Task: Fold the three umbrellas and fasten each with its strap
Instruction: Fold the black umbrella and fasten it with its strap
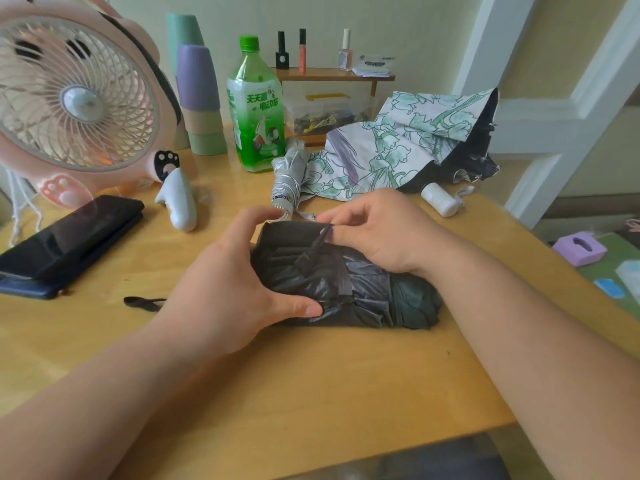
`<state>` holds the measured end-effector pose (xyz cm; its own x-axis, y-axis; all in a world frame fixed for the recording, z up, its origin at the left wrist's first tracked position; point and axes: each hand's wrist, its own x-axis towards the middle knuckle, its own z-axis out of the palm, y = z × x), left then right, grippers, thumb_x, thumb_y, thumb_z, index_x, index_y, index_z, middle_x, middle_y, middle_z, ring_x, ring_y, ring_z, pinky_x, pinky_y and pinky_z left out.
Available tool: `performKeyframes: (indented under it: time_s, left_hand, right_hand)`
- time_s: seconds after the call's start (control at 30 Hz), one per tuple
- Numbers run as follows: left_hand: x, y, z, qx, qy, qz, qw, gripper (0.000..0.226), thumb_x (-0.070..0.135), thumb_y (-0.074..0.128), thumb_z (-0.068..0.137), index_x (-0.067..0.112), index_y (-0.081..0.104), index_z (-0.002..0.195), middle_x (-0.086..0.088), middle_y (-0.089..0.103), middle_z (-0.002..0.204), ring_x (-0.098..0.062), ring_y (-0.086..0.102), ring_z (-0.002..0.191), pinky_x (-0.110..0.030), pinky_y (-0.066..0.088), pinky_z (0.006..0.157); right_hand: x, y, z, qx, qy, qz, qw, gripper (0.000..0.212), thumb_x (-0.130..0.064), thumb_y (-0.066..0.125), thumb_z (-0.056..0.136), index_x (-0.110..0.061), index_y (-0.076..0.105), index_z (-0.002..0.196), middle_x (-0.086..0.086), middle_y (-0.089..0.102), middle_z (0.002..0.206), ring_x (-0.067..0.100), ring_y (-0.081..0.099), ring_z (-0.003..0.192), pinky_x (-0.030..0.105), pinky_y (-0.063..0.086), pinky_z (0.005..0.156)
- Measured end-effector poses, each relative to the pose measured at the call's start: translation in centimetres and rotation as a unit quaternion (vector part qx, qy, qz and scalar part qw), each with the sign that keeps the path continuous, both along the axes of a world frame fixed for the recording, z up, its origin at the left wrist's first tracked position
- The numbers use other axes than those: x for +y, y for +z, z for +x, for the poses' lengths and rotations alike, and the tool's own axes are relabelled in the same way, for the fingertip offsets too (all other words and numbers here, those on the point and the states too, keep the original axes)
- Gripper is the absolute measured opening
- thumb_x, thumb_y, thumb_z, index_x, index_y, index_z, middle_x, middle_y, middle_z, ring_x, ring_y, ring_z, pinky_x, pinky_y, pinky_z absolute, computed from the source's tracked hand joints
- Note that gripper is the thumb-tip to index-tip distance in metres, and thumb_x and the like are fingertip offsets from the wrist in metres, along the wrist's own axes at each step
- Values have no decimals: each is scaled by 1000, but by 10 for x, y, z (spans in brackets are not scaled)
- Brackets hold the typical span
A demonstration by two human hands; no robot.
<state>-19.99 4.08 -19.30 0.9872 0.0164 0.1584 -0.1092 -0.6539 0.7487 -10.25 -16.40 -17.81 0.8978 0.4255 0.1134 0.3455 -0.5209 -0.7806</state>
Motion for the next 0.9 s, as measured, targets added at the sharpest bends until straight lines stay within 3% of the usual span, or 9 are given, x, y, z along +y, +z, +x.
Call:
performKeyframes:
  time_s: [0.1, 0.23, 0.3, 0.4, 0.57, 0.7, 0.73, 0.83, 0.9]
  left_hand:
    - [-1, 1, -1, 6, 8, 4, 1000, 109, 50, 98, 42, 64, 32, 128, 20, 71, 94, 13, 65, 83, -1, 41, 68]
    - [12, 16, 7, 64, 5, 23, 998, 105, 47, 94, 55, 57, 32, 140, 16, 76, 82, 1, 70, 71, -20, 53, 67]
    - [21, 26, 17, 111, -16, 26, 993, 97, 41, 93, 61, 52, 37, 140, 14, 77, 82, -7, 73, 72, -34, 58, 75]
    - [28, 28, 37, 175, -52, 29, 983, 77, 36, 90, 70, 45, 49, 134, 5, 75, 80, -10, 67, 65, -28, 54, 66]
    - [27, 13, 48, 109, 29, -48, 993, 39, 17, 79, 86, 34, 59, 114, 4, 68, 66, -18, 53, 48, -30, 49, 51]
    - [31, 14, 44, 116, 131, -263, 949, 20, 11, 65, 97, 15, 59, 115, -13, 62, 87, -22, 59, 58, -30, 53, 47]
    - [32, 14, 43, 127, 122, -272, 946, 23, 23, 69, 95, 14, 60, 114, -14, 62, 90, -23, 60, 64, -30, 53, 49]
    - [36, 15, 41, 199, 13, -195, 960, 68, 62, 84, 63, 22, 64, 114, -10, 72, 95, -21, 68, 75, -30, 54, 63]
    - [36, 16, 39, 218, -43, -129, 966, 60, 48, 91, 63, 27, 67, 114, -10, 76, 99, -21, 71, 83, -32, 56, 71]
  right_hand:
    - [-2, -16, 0, 20, -16, 34, 999, 14, -19, 79, 89, -23, 76, 76, -12, 75, 116, 0, 70, 104, 25, 51, 102]
    - [-10, -22, -3, 4, -31, 78, 996, 10, -18, 77, 91, -21, 78, 82, -16, 75, 113, 0, 68, 107, 28, 49, 106]
    - [-13, -22, -7, -15, -33, 68, 997, 13, -15, 75, 91, -21, 78, 80, -15, 74, 112, -6, 67, 99, 16, 48, 98]
    - [-12, -20, -11, -80, -31, 35, 996, 18, -12, 75, 90, -23, 76, 76, -16, 72, 111, -11, 63, 87, -1, 40, 78]
    - [-8, -23, -10, -104, -36, 27, 994, 21, -12, 76, 88, -26, 74, 72, -17, 71, 107, 1, 64, 91, -1, 38, 77]
    - [-9, -24, -11, -121, -39, 16, 992, 21, -15, 76, 87, -29, 73, 71, -15, 72, 107, -4, 64, 99, 1, 37, 86]
    - [-9, -24, -11, -121, -39, 16, 992, 20, -15, 76, 87, -28, 74, 72, -15, 72, 107, -4, 64, 100, 2, 37, 87]
    - [-10, -24, -12, -120, -36, 21, 992, 14, -14, 77, 87, -21, 76, 75, -14, 72, 108, -4, 64, 100, 4, 39, 87]
    - [-10, -23, -14, -116, -35, 25, 992, 14, -15, 76, 87, -21, 76, 75, -14, 71, 108, -3, 64, 99, 5, 40, 85]
